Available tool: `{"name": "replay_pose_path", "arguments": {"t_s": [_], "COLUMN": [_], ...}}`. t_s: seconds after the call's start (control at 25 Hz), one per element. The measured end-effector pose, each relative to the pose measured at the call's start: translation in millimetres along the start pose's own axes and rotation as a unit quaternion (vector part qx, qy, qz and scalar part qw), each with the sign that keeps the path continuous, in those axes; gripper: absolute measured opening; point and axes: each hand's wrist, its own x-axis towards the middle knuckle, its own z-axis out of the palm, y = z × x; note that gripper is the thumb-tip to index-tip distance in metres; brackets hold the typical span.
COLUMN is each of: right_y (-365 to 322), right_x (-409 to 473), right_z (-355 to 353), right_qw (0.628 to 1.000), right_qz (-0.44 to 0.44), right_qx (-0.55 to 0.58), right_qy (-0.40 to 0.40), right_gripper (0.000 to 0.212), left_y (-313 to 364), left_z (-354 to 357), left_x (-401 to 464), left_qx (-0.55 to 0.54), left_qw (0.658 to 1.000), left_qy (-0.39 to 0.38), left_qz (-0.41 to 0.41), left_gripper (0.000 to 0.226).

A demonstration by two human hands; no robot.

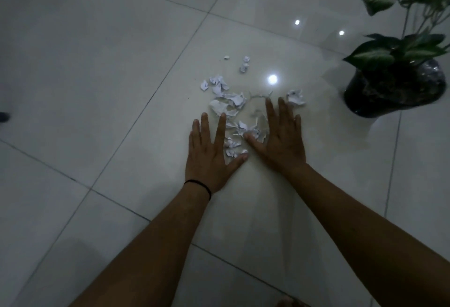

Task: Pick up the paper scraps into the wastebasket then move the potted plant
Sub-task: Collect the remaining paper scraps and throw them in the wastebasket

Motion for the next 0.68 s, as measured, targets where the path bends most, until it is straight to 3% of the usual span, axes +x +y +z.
{"name": "replay_pose_path", "arguments": {"t_s": [0.12,0.24,0.44,0.6,0.68], "right_y": [-6.1,6.9,33.3,35.0,29.1], "right_x": [5.4,5.5,32.3,56.2,57.2], "right_z": [5.5,-1.6,-9.2,-4.2,-2.4], "right_qw": [0.998,0.993,0.995,0.999,0.998], "right_qz": [-0.022,0.031,0.054,-0.007,-0.051], "right_qx": [0.019,0.012,-0.015,-0.022,0.019], "right_qy": [0.047,0.116,0.086,0.026,0.032], "right_gripper": [0.09,0.097,0.115,0.095,0.083], "left_y": [1.6,3.1,6.2,-3.6,-10.0], "left_z": [4.3,-0.4,-6.5,-4.1,-0.4], "left_x": [8.8,18.9,60.6,89.4,87.8], "left_qx": [-0.007,0.026,0.078,0.073,0.049], "left_qw": [1.0,0.999,0.995,0.991,0.991], "left_qy": [0.016,0.036,0.028,-0.026,-0.005], "left_qz": [0.019,0.026,0.06,0.109,0.128], "left_gripper": [0.099,0.111,0.119,0.094,0.074]}}
